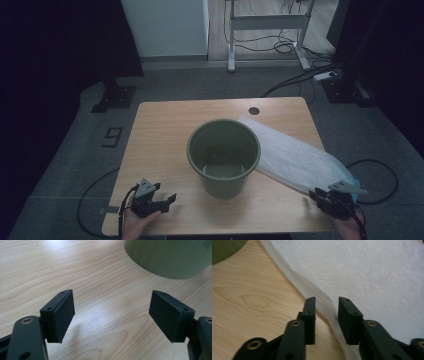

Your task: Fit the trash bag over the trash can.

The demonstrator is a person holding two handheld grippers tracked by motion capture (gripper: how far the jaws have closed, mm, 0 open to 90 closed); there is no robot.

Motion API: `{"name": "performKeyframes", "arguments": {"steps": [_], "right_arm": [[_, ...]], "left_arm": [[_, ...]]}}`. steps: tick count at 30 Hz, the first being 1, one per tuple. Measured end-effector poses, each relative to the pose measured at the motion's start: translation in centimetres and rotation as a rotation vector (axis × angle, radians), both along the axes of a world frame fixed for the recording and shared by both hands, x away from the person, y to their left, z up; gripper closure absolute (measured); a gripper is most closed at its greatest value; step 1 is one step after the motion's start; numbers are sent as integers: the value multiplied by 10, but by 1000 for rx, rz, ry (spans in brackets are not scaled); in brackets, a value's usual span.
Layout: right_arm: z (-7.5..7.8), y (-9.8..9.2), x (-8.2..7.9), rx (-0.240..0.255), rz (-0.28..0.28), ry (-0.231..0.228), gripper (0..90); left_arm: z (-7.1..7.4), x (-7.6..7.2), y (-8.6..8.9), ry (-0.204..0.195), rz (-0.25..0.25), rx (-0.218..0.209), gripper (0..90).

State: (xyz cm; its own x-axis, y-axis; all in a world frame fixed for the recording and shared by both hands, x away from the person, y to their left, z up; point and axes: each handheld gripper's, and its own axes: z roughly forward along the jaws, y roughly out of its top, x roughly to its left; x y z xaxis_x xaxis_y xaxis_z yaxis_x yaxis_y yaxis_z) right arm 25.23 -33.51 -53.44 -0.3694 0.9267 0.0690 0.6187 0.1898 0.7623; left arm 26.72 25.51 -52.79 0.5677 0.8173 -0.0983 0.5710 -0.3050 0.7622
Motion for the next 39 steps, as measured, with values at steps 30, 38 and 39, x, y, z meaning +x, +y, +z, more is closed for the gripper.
{"name": "performKeyframes", "arguments": {"steps": [30, 38, 39], "right_arm": [[-18, 153, 127, -101, 194, -51, 346], [-18, 142, 129, -52, 153, -39, 641], [-19, 139, 128, -47, 146, -44, 689]], "left_arm": [[-1, 2, 11, 15, 13, -19, 197], [1, 1, 19, 6, 22, -39, 196], [2, 1, 20, 5, 25, -42, 196]]}}
